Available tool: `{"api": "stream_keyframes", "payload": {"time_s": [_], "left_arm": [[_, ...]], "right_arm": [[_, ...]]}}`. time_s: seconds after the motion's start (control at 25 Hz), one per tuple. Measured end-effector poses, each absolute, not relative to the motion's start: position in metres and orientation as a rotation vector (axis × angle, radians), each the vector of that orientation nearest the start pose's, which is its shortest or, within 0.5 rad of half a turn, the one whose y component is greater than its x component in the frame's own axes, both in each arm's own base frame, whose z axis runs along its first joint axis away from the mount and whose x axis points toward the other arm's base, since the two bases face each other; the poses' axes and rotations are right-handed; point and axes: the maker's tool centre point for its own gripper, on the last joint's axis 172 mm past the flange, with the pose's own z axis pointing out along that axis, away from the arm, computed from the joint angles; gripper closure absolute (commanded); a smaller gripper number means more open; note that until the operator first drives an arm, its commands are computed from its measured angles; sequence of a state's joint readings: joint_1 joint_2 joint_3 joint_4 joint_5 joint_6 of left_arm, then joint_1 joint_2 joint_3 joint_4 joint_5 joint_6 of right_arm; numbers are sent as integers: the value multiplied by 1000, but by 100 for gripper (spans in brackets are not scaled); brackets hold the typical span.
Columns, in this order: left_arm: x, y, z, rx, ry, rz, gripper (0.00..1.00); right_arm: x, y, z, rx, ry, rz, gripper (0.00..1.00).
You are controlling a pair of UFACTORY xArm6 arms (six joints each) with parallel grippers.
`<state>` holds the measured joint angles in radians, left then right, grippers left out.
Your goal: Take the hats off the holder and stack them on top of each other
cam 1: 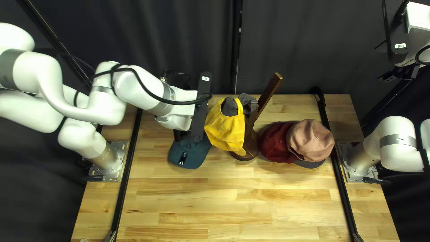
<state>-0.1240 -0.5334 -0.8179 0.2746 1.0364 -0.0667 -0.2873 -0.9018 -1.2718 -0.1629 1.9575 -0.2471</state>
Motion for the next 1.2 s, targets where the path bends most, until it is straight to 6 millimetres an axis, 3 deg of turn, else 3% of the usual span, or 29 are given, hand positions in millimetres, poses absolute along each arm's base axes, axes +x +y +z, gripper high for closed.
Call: {"api": "stream_keyframes", "payload": {"time_s": [0.36,0.8,0.84,0.88,0.92,1.2], "left_arm": [[426,-4,300,-2879,205,-475,0],[431,0,298,-2884,185,-466,0],[431,1,297,-2883,183,-465,19],[431,1,297,-2883,182,-465,92],[431,2,296,-2883,181,-464,100],[432,4,294,-2885,192,-448,100]], "right_arm": [[158,-94,500,-3319,196,-284,0],[158,-94,500,-3319,196,-284,0],[158,-94,500,-3319,196,-284,0],[158,-94,500,-3319,196,-284,0],[158,-94,500,-3319,196,-284,0],[158,-94,500,-3319,196,-284,0]]}}
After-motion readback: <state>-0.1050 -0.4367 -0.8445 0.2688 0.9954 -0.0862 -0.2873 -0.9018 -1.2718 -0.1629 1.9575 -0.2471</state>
